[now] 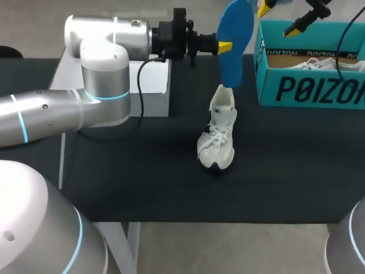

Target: Take the shoe out of the shoebox, open the shoe tongue, remove and reinsert the insole, then place the shoe into the shoebox

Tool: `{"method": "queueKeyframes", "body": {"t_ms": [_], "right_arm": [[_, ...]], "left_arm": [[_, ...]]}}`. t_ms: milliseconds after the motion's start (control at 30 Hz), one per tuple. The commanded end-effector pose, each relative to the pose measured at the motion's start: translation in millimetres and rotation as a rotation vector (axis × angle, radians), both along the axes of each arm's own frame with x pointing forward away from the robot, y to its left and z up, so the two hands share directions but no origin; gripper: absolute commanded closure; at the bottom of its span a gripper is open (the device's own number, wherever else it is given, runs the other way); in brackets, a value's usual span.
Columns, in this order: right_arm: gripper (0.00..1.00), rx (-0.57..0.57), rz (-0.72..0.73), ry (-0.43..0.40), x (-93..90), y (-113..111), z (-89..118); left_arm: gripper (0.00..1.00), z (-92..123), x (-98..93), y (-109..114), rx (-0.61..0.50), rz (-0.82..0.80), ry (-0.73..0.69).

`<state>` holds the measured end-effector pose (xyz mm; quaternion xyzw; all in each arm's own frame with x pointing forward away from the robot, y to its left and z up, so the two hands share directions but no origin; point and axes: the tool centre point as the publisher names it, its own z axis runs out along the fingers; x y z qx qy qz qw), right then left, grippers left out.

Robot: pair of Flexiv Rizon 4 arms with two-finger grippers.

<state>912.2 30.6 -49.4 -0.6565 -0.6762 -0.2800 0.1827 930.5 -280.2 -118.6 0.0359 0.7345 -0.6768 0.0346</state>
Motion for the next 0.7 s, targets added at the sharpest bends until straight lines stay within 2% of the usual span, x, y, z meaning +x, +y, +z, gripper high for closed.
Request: {"method": "queueKeyframes", "body": {"t_ms": [33,367,400,467,500,600,633,700], "right_arm": [[0.00,0.029,-0.005,-0.003,-1.4,-6,-5],[0.00,0.009,-0.018,0.015,-1.1,-5,-10],[0.00,0.011,-0.019,0.017,-0.9,-5,-11],[0.00,0.011,-0.018,0.020,-0.3,-4,-11],[0.00,0.012,-0.017,0.021,0.0,-4,-11],[0.00,0.012,-0.021,0.024,0.7,-5,-12],[0.00,0.013,-0.024,0.025,0.7,-5,-12],[0.00,0.014,-0.028,0.025,0.2,-5,-12]], "left_arm": [[1.00,5,0.8,-2,-0.001,-0.061,-0.008],[1.00,5,0.8,-2,-0.001,-0.061,-0.008],[1.00,5,1.6,-2,0.001,-0.079,-0.106],[1.00,10,1.5,-1,-0.078,-0.151,-0.259],[1.00,11,1.7,0,-0.096,-0.133,-0.394],[1.00,15,1.2,2,-0.199,-0.120,-0.479],[1.00,16,1.0,3,-0.224,-0.115,-0.468],[1.00,16,1.0,3,-0.224,-0.115,-0.468]]}}
